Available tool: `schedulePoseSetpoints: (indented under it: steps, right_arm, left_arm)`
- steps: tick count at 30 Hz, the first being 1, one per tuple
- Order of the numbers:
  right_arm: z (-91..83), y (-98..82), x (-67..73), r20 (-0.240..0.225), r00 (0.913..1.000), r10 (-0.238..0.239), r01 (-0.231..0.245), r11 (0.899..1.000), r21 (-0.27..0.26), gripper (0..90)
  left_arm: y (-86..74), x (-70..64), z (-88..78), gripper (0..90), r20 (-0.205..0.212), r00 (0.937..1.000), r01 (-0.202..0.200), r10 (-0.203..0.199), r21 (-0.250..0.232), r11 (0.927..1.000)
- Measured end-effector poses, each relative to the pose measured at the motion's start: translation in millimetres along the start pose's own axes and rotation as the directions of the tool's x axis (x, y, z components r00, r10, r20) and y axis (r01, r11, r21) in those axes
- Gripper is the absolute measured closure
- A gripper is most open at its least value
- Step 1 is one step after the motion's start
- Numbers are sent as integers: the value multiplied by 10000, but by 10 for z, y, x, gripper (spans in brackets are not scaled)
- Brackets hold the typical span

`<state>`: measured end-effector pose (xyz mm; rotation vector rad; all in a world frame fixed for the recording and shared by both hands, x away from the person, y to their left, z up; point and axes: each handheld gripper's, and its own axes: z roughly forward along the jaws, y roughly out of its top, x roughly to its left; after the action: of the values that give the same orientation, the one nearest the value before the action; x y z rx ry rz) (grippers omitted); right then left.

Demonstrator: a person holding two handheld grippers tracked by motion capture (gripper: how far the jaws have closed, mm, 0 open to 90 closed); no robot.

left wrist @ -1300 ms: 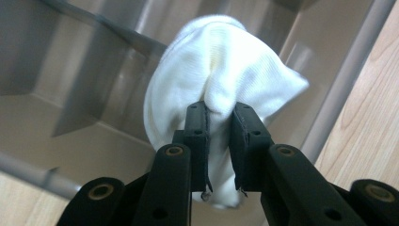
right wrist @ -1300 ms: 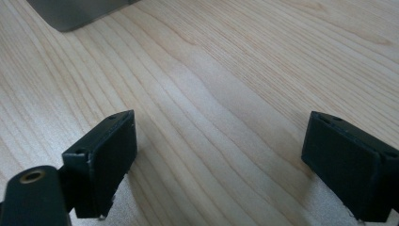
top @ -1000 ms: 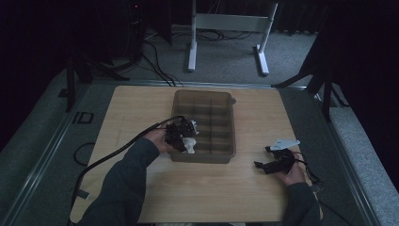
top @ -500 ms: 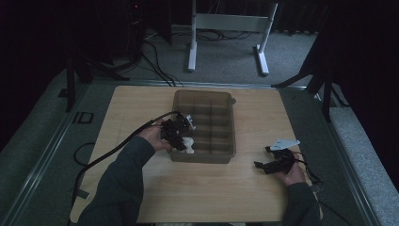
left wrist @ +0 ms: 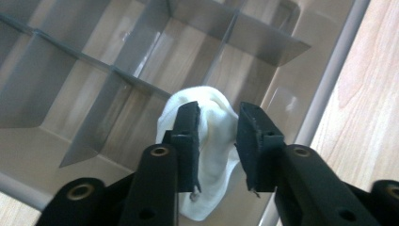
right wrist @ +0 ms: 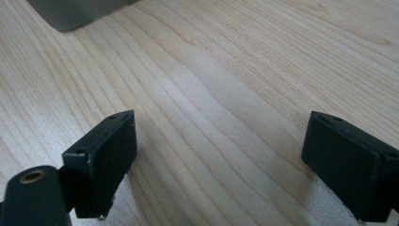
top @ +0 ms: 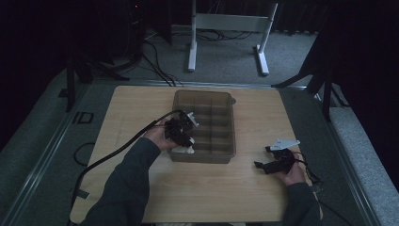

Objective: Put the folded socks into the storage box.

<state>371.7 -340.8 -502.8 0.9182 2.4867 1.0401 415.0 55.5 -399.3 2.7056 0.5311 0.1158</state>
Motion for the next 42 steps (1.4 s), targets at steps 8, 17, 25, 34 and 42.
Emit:
schedulePoseSetpoints:
  steps: [8,17,25,34,42]
  right_arm:
    - [0,0,0,0,10000,5,-5,10000,0,103]
    - [0,0,0,4,10000,-8,8,10000,-6,103]
    - [-1,-1,3,-6,10000,24,-24,10000,10,103]
    - [-1,0,2,-7,10000,20,-20,10000,10,103]
    - [-1,0,1,-6,10000,16,-16,10000,9,103]
  left_arm:
    - [1,-51,124,830,-90,9996,-265,270,600,9978]
    - [-15,-61,162,854,-118,9997,-215,226,832,9963]
    - [-64,-78,355,860,-159,9989,-413,450,1871,9815]
    - [-61,-70,355,853,-106,9987,-463,492,1902,9807]
    - [-46,-47,368,843,16,9988,-487,493,2000,9786]
